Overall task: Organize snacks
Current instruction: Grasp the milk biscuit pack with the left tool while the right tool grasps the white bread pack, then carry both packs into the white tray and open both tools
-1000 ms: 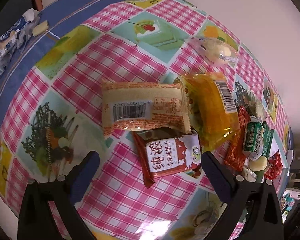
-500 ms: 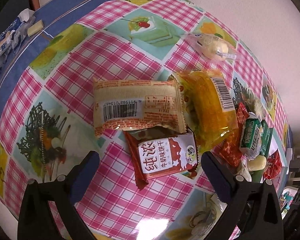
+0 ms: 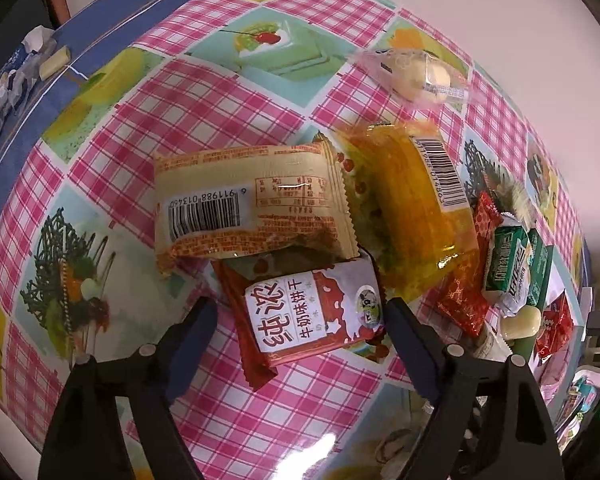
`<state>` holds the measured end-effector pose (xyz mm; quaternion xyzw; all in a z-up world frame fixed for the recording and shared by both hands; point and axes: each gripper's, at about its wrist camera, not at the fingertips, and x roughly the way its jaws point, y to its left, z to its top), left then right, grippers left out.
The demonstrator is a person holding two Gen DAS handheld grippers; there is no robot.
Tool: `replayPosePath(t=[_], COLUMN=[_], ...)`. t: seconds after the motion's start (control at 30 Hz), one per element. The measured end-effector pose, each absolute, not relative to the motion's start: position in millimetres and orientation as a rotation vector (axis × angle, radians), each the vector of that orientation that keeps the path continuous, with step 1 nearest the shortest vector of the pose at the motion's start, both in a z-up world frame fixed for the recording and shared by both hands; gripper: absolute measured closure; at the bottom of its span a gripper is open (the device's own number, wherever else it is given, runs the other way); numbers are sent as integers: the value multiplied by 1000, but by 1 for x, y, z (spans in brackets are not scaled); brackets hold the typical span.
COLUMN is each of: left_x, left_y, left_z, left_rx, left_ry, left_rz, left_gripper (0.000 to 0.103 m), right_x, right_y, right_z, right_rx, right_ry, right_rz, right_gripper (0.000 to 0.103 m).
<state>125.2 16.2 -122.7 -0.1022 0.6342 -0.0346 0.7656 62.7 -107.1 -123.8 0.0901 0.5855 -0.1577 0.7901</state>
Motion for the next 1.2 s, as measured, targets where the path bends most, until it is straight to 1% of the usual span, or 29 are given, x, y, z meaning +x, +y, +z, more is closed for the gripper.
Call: replayPosePath(t=[0.3, 0.37, 0.4, 0.43, 0.63, 0.67, 0.7, 0.97, 1.2], left_x=[124, 123, 123, 123, 121, 121, 121, 119, 111], left_y=[15, 16, 17, 17, 13, 12, 14, 22, 29], left_z=[-121, -120, -119, -118, -118, -118, -116, -104, -75], left_rx=[-170, -175, -181, -186, -191, -191, -193, -205, -210], left_ry=[1362, 1361, 1359, 1359, 1356, 1356, 1356, 1362, 1298], left_rz=[-62, -68, -75, -80, -99, -101, -102, -127, -136], left_gripper=[18, 21, 27, 29, 38, 38, 39, 40, 40], right_x=[66, 67, 67, 64, 59, 58, 58, 53, 43], right_y=[-94, -95, -96, -99, -111, -113, -114, -120, -124], right_z=[-128, -128, -128, -126, -122, -121, -119, -100, -69], right_rx=[175, 187, 187, 190, 211, 213, 219, 274, 302], right_ry=[1255, 1254, 1254, 1251, 1250, 1250, 1249, 1220, 1152], right_rz=[-337, -335, -337, -340, -340, -339, -339, -312, -299], right_gripper=[35, 36, 37, 40, 43, 44, 49, 49, 48])
